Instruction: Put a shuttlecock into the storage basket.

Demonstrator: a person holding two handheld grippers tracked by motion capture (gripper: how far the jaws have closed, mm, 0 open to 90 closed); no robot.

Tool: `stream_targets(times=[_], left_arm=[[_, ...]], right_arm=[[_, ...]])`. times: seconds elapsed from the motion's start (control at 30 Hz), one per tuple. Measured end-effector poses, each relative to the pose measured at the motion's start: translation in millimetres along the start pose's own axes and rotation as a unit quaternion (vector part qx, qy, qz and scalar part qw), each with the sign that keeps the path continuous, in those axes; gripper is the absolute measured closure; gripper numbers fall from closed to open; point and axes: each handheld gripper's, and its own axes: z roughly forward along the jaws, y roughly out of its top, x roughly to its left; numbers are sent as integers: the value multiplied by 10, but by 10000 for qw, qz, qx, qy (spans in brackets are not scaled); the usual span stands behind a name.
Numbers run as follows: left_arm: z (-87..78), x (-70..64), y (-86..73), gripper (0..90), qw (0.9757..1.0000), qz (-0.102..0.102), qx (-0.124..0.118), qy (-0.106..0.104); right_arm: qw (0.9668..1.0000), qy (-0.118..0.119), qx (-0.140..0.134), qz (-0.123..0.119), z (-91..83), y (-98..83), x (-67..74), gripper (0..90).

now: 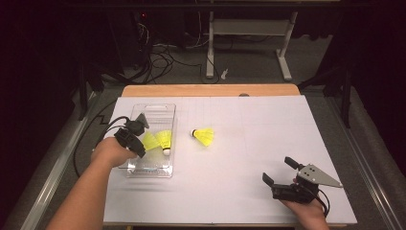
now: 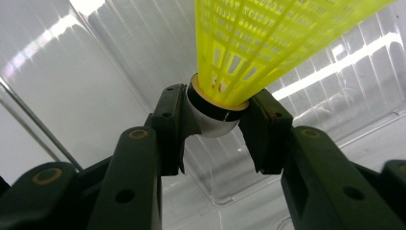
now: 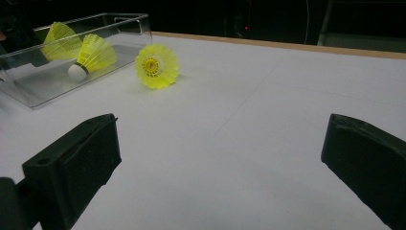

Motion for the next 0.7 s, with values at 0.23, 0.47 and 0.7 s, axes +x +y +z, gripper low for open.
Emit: stream_targets(times=[0.23, 0.47, 0.7], left_arm=[[-69, -17, -30, 528, 9998, 11, -74, -191], [-191, 7, -117, 387, 9988, -17, -205, -445], [-273, -61, -170, 294, 9976, 98, -261, -634]], right_arm=[[10000, -15, -21, -3, -4, 0, -6, 4], [10000, 7, -20, -34, 5, 2, 9, 4], [10000, 4, 0, -41, 15, 1, 15, 4]])
